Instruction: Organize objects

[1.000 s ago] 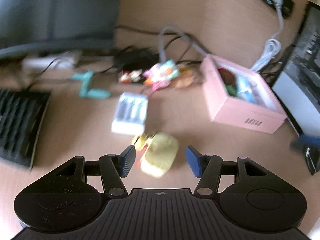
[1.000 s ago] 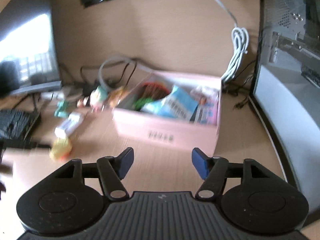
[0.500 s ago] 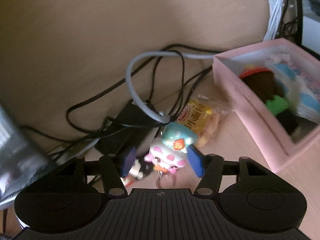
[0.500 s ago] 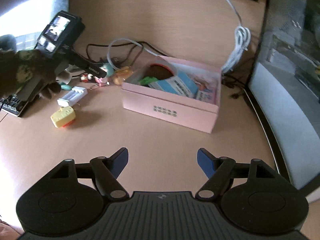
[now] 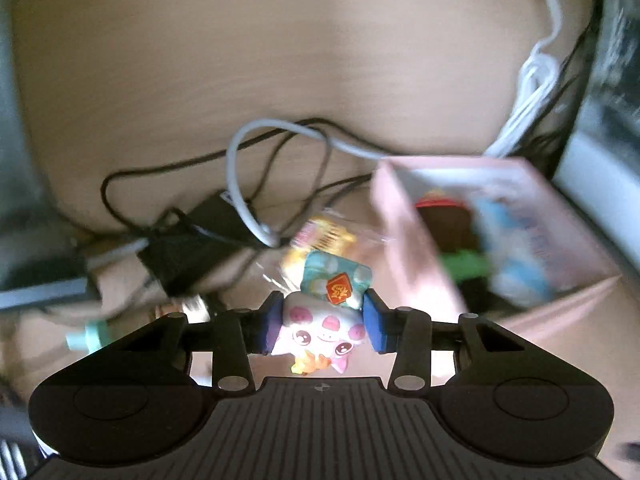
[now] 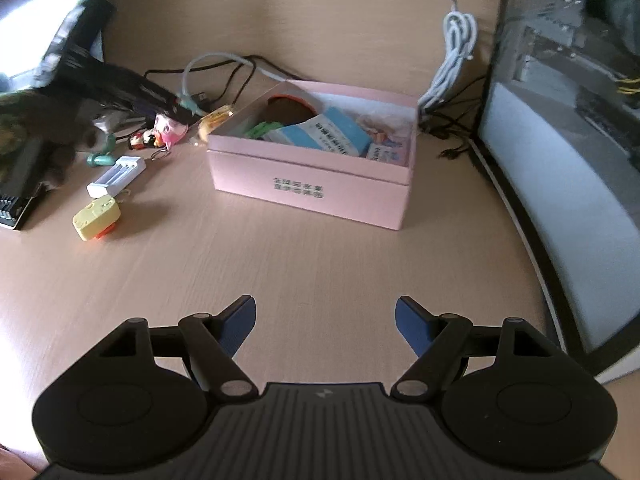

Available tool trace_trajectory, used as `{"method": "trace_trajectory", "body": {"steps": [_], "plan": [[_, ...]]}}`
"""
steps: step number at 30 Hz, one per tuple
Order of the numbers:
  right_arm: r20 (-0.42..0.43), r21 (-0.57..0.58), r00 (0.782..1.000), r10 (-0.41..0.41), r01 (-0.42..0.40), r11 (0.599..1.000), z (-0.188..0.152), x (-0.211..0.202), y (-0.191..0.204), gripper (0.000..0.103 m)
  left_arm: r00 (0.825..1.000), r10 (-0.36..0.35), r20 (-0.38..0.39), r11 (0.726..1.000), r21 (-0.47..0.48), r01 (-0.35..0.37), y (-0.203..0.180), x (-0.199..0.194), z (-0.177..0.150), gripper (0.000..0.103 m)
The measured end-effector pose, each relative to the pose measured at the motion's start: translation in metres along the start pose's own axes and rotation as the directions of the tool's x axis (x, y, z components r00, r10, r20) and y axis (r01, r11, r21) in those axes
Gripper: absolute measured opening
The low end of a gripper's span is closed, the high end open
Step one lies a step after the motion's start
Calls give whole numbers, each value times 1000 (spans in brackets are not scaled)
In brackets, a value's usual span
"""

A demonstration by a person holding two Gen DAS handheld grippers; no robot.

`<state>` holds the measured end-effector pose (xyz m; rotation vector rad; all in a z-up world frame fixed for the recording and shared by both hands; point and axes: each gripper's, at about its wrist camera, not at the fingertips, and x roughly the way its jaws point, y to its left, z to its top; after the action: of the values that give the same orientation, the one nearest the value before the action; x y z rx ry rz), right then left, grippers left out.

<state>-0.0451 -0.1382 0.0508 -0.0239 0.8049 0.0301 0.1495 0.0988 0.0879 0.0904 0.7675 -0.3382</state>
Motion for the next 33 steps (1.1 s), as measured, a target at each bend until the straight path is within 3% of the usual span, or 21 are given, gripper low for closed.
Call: {"method": "trace_trajectory", "body": {"steps": [4,8,16,21,25,33], "plan": [[-8,-23,999,49,-49,999,4,10,11,83,997,-83,3,992,-98,83,-3,-44,-26,47],[-16,-59,995,99,-100,993,6,17,27,87,993,-120,-17,964,-240,112,9,-72,-57,46],[-59,-106,986,154,-160,981,-2,29,57,95,998,-42,-50,907,-422,17,35,-112,-112,46],[-110,-86,978,177,-187,979,-8,39,71,98,996,-27,-90,889,-458,-18,41,-121,-136,46],[-143,-73,972,186,-198,978,-10,45,77,103,995,-30,-91,885,-466,-16,40,-127,-144,46],[-151,-129,977,148,-168,977,-14,47,88,103,998,-9,-70,865,-501,-27,47,-138,-153,46]]}}
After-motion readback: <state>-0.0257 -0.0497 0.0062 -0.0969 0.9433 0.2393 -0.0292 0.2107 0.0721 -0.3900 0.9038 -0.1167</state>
